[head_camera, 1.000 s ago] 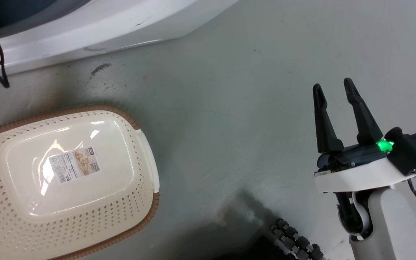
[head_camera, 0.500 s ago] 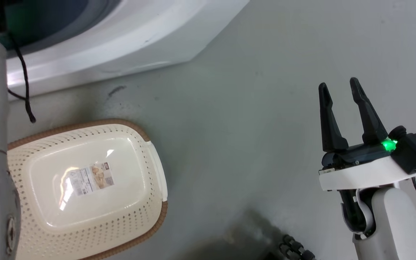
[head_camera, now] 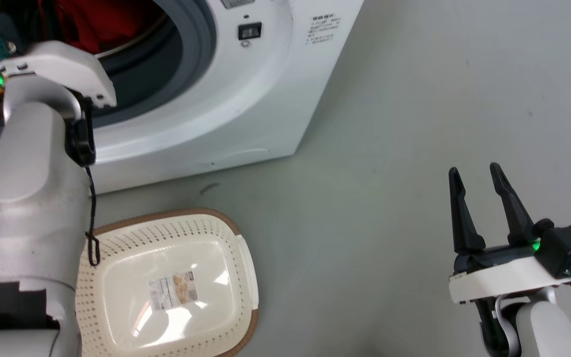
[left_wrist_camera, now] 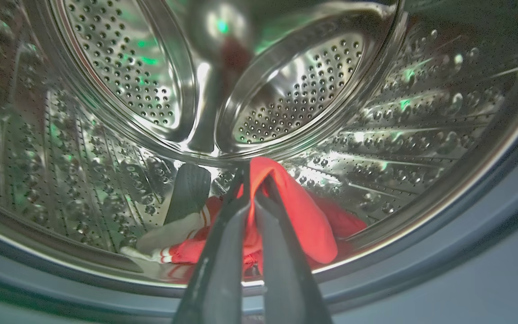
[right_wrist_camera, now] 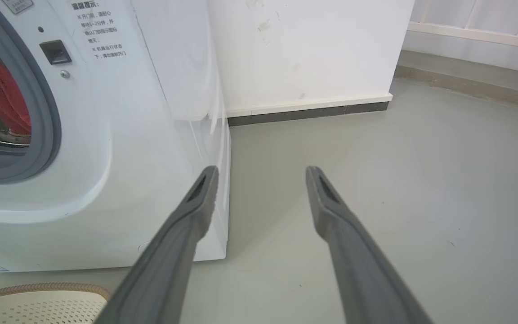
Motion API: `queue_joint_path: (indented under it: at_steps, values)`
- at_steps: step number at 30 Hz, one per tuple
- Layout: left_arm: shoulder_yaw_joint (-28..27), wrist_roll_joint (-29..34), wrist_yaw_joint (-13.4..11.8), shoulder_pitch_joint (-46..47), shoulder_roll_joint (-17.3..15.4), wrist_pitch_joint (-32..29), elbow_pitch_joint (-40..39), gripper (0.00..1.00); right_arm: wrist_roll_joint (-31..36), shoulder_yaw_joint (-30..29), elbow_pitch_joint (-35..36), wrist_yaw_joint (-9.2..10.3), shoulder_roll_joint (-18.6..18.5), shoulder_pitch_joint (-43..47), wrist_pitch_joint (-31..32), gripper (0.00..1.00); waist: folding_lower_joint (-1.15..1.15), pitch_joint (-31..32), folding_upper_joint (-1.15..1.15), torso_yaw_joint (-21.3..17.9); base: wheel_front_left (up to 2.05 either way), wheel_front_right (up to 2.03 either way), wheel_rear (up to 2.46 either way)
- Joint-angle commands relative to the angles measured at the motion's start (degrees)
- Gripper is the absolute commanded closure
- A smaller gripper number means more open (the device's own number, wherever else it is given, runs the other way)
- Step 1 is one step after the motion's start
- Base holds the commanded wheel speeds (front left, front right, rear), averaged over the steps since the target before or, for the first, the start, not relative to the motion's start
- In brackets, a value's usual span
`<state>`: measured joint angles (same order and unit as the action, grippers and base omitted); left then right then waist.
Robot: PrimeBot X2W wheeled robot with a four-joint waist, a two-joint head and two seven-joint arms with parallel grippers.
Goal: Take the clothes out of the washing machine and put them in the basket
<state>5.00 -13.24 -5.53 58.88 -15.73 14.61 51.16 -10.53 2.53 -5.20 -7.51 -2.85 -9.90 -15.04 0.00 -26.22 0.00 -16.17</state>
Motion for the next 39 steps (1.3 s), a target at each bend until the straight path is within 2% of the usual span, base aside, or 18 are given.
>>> queue_joint_path:
  at_steps: [1,12,22,33,39]
  values:
    - [-0.23,-0.1,0.3,-0.96,-0.03,0.41,-0.51,1.0,0.43,-0.18,0.02,0.04,-0.06,0.66,-0.21,0.0,0.0,3.79,0.0,2.2,0.0,0.0,0.0]
    - [-3.48,0.37,3.78,-15.18,3.15,0.71,-15.49,1.0,2.36,-2.21,0.1,0.04,-0.03,6.18,-0.2,0.0,0.0,13.27,0.0,6.53,0.0,0.0,0.0]
    - [-4.79,2.54,6.89,-23.5,7.47,0.66,-27.95,1.0,3.53,-3.36,1.77,0.03,-0.04,9.72,1.02,0.0,0.0,19.14,0.0,9.82,0.0,0.0,0.0]
    - [-3.67,4.49,7.64,-35.39,10.82,0.61,-48.77,1.0,3.71,-3.85,3.88,0.03,-0.02,13.06,2.77,0.0,0.0,23.25,0.0,12.77,0.0,0.0,0.0]
    - [-1.55,4.28,6.32,-43.59,11.65,-0.58,-56.39,1.0,3.73,-3.59,5.07,0.04,-0.02,13.97,3.43,0.0,0.0,23.45,0.0,13.82,0.0,0.0,0.0]
